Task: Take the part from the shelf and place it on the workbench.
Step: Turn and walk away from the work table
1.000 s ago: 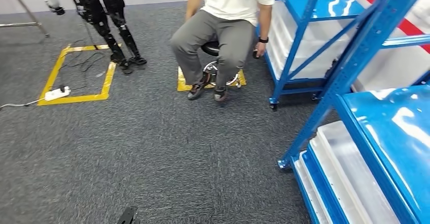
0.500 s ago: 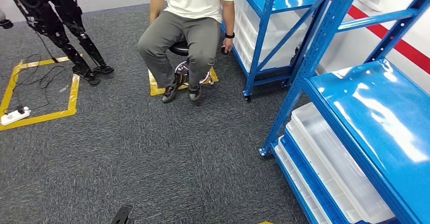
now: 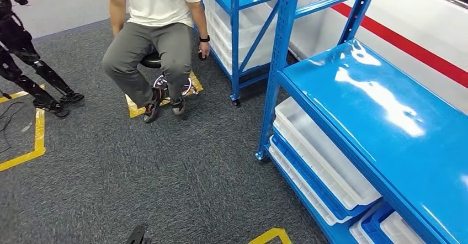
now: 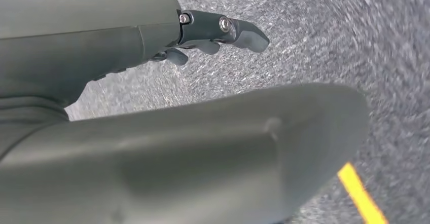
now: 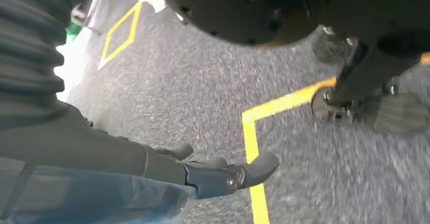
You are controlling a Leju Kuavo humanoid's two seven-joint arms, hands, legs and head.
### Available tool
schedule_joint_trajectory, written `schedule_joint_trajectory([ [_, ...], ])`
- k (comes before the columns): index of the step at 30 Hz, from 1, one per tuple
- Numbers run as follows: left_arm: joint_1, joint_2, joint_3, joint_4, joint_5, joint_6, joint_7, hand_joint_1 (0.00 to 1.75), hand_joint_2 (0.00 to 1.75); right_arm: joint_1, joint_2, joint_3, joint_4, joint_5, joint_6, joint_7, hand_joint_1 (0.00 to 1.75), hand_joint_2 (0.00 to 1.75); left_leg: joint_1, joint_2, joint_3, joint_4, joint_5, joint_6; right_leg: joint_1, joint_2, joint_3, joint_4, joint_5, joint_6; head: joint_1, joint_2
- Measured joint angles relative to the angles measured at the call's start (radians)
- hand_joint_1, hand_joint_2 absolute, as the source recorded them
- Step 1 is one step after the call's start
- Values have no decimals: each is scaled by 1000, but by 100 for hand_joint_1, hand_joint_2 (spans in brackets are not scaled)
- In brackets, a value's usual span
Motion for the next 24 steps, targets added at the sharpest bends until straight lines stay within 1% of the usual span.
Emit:
schedule_joint_trajectory([
  [1, 1, 0, 0, 0, -1, 0, 0, 0, 0, 1, 1, -1, 0, 0, 0, 0, 0, 175, 0, -1, -16, 30, -2, 3, 3, 14, -1, 1, 1, -1, 0, 0],
  [2, 1, 0, 0, 0, -2, 0, 0, 0, 0, 2, 1, -2, 0, 0, 0, 1, 0, 175, 0, -3, -12, 20, 16, 7, 6, 29, -1, 1, 1, -2, 0, 0],
  [3, 1, 0, 0, 0, -3, 0, 0, 0, 0, 3, 1, -3, 0, 0, 0, 1, 0, 175, 0, -8, 10, -30, 51, 13, 8, 43, 0, 3, 2, -2, 0, 0],
  [4, 0, 1, 0, 0, -5, 0, 0, 0, 0, 3, 2, -4, 0, 0, 0, 1, 0, 175, 0, -25, 44, -103, 92, 20, 8, 56, 1, 4, 2, -2, 0, 0],
  [5, 0, 2, 0, 0, -7, -1, 0, 0, 0, 3, 3, -4, 0, 0, 0, 1, 0, 175, 0, -44, 75, -171, 122, 26, 11, 69, 0, 6, 2, 0, 1, 0],
  [6, 0, 2, 0, 0, -8, -2, 0, 0, 0, 3, 4, -4, 0, 1, 0, 1, 0, 175, -2, -58, 98, -222, 141, 31, 13, 79, -2, 8, 4, 2, 0, 0],
  [7, -1, 3, 0, 0, -10, -3, 0, 0, 0, 3, 6, -5, 0, 1, 0, 1, 0, 175, -4, -66, 109, -248, 148, 34, 14, 88, -6, 9, 6, 6, 0, 0],
  [8, -2, 3, 0, 0, -11, -5, 0, 0, 0, 4, 6, -5, 0, 3, 0, 1, 0, 175, -8, -61, 109, -253, 148, 37, 15, 95, -10, 8, 9, 11, 0, 0],
  [10, -4, 3, 0, 0, -11, -6, 0, 0, 0, 6, 7, -6, 0, 5, 0, 1, 0, 175, -12, -51, 108, -254, 151, 40, 11, 104, -15, 5, 14, 19, -1, 0],
  [11, -5, 3, 0, 0, -11, -6, 0, 0, 0, 7, 7, -6, 0, 5, 0, 1, 0, 175, -13, -49, 107, -254, 152, 42, 11, 106, -16, 4, 15, 21, -1, 0],
  [13, -5, 3, 0, 0, -11, -6, 0, 0, 0, 7, 7, -6, 0, 5, 0, 1, 0, 175, -13, -48, 107, -255, 153, 42, 11, 107, -16, 3, 16, 22, -1, 0],
  [14, -5, 1, 0, 0, -12, -7, 0, 0, 0, 7, 5, -6, 0, 5, 0, 1, 0, 175, -10, -43, 108, -262, 157, 45, 15, 108, -20, 3, 16, 24, 0, 0],
  [15, -5, 0, 0, 0, -12, -7, 0, 0, 0, 6, 4, -8, 0, 6, 0, 1, 0, 175, -10, -27, 108, -271, 164, 51, 17, 83, -51, 61, -12, 22, 2, 0],
  [16, -5, -1, 1, 0, -13, -7, 0, 0, 0, 6, 2, -10, 0, 6, 0, 1, 0, 175, -9, -2, 106, -281, 172, 56, 17, 55, -87, 137, -44, 25, 4, 0],
  [17, -4, -2, 1, 0, -13, -8, 0, 0, 0, 6, 0, -12, 0, 6, 0, 1, 0, 175, -9, 25, 104, -289, 179, 60, 16, 25, -112, 196, -71, 31, 7, 0],
  [18, -3, -2, 1, 0, -14, -8, 0, 0, 0, 6, -2, -14, 0, 8, 0, 1, 0, 175, -11, 51, 102, -292, 183, 61, 10, -10, -118, 227, -89, 38, 8, 0],
  [19, -3, -3, 1, 0, -16, -8, 0, 0, 0, 7, -3, -14, 0, 9, 0, 1, 0, 175, -12, 69, 102, -291, 183, 58, 5, -28, -83, 178, -74, 51, 9, 0],
  [20, -3, -3, 1, 0, -17, -8, 0, 0, 0, 5, -4, -14, 0, 10, 0, 1, 0, 175, -14, 80, 103, -290, 182, 54, 4, -54, -38, 100, -54, 56, 10, 0],
  [21, -3, -4, 1, 0, -18, -8, 0, 0, 0, 3, -5, -14, 0, 11, 0, 1, 0, 175, -17, 90, 104, -288, 179, 47, 4, -75, -3, 40, -38, 55, 10, 0],
  [22, -3, -3, 1, 0, -19, -8, 0, 0, 0, 1, -6, -14, 0, 11, 0, 1, 0, 175, -20, 99, 106, -287, 176, 40, 6, -88, 14, 7, -31, 48, 11, 0],
  [23, -4, -3, 2, 0, -20, -8, 0, 0, 0, 0, -5, -15, 0, 11, 0, 1, 0, 175, -22, 110, 109, -286, 173, 33, 9, -89, 16, -2, -29, 39, 10, 0],
  [24, -5, -3, 2, 0, -20, -8, 0, 0, 0, 1, -5, -15, 0, 12, 0, 0, 0, 175, -21, 121, 112, -285, 170, 26, 10, -75, 13, -2, -26, 30, 10, 0],
])
